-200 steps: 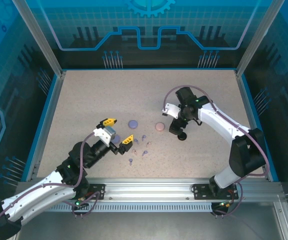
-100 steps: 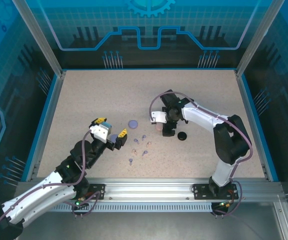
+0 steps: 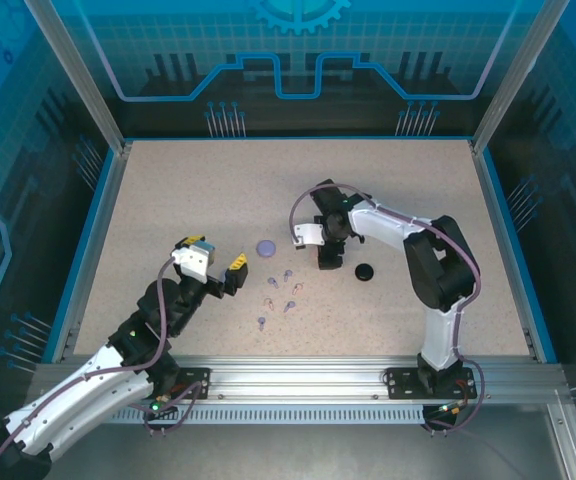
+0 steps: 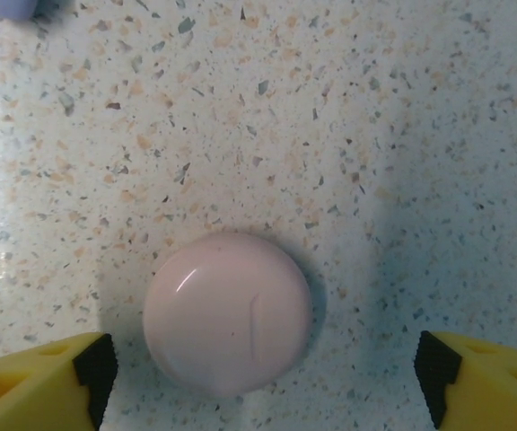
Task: Insert wireless bluetooth earbuds into charging case
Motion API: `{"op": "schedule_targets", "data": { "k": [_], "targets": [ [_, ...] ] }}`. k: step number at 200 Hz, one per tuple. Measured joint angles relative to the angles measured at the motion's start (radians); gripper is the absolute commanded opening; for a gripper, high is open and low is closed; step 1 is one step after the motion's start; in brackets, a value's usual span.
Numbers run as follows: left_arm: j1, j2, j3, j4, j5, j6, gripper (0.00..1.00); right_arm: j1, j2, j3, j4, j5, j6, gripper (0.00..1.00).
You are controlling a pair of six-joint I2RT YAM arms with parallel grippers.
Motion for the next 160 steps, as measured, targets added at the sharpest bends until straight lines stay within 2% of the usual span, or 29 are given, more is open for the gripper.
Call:
{"op": "schedule_targets", "data": {
  "k": [64,104,160],
  "targets": [
    [0.009,0.000,0.000,0.000,0.003,-0.002,0.99,0.000,0.076,0.047,-0.035,-0.008,-0.002,0.72],
    [0.013,0.000,0.000,0.000,0.008,-0.002,0.99,0.000,0.096,0.074,-0.076,-0.026,0.000,0.59],
    [0.014,0.002,0.000,0.000,0.008,-0.020,0.99,0.000,0.085,0.061,-0.074,-0.031,0.014,0.55]
  ]
}}
